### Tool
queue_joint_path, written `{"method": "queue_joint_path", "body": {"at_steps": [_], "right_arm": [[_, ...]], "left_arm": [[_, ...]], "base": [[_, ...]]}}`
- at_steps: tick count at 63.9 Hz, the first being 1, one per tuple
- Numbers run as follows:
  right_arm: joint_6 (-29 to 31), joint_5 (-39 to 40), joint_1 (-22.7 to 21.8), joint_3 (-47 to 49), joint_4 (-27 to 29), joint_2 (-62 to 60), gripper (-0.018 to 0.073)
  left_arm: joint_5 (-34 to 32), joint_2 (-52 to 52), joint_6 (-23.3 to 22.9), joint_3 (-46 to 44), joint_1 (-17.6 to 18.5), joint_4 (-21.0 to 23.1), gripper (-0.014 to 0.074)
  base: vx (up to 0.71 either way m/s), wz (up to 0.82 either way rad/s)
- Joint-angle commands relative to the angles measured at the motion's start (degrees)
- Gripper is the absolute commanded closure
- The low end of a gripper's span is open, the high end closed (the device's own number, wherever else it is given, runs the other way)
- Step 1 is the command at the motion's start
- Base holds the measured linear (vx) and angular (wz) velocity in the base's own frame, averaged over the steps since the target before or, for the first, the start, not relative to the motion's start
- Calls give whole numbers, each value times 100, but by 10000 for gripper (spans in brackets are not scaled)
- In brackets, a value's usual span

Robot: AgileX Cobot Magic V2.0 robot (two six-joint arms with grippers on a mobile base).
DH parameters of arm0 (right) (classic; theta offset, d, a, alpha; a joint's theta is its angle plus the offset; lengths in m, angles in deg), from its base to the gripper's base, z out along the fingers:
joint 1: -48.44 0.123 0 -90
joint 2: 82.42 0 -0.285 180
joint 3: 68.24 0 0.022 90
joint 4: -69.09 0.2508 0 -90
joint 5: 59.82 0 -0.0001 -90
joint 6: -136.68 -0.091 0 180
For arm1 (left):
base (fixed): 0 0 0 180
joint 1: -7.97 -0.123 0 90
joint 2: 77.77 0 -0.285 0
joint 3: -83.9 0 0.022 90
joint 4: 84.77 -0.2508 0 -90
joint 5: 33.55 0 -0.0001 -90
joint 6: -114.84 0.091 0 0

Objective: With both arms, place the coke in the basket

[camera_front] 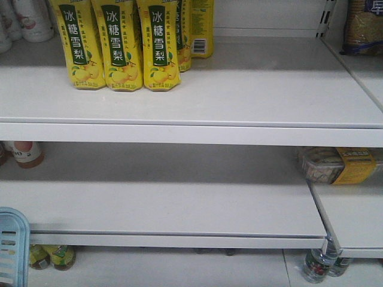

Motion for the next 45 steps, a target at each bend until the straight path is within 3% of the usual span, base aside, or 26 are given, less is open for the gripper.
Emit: {"method": "queue_joint_path", "body": {"at_steps": [1,45], "right_arm": [[40,446,-31,156,-29,68,569],[40,446,-31,156,-29,68,569]], "left_arm": [[-1026,-133,133,-163,-4,-62,603],[-1009,-128,521,-163,-4,216,603]], "base": [[0,0],[0,0]]}}
